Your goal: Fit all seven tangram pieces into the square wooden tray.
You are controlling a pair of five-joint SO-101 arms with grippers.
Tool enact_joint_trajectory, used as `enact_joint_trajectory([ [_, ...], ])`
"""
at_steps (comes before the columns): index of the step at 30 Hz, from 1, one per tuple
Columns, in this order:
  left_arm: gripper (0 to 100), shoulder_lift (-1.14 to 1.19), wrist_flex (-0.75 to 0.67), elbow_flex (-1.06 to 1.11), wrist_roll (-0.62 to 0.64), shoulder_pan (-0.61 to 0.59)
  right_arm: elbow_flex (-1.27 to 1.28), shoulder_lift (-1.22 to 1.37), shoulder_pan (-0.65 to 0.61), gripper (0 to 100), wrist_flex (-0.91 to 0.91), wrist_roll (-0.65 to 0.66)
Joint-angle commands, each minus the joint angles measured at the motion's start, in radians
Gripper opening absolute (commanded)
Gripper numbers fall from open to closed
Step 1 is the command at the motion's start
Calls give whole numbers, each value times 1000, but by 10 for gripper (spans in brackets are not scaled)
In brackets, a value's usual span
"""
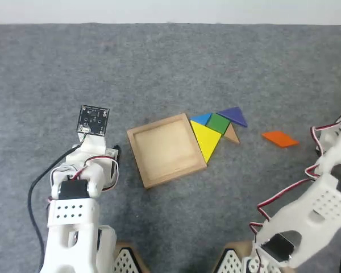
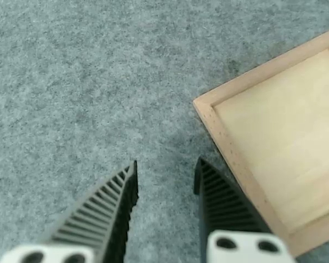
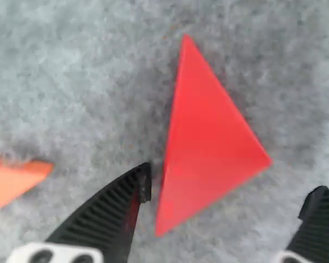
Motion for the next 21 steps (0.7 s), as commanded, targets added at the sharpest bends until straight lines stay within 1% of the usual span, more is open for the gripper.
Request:
enact_joint_trajectory([
  [1,171,9,-25,-7,-9,6,-49,8,-13,417,-58,-21],
  [7,171,9,-25,-7,-9,6,-49,28,-15,416,-104,-18],
  [12,171,9,-25,-7,-9,6,-44,30,-16,406,-70,-15],
  [18,171,9,-25,-7,-9,5,-43,31,-16,223,-68,-20],
  [19,171,9,-25,-7,-9,5,-43,31,-16,203,-68,-20],
  [21,171,9,-25,-7,-9,5,-43,31,-15,195,-68,-20],
])
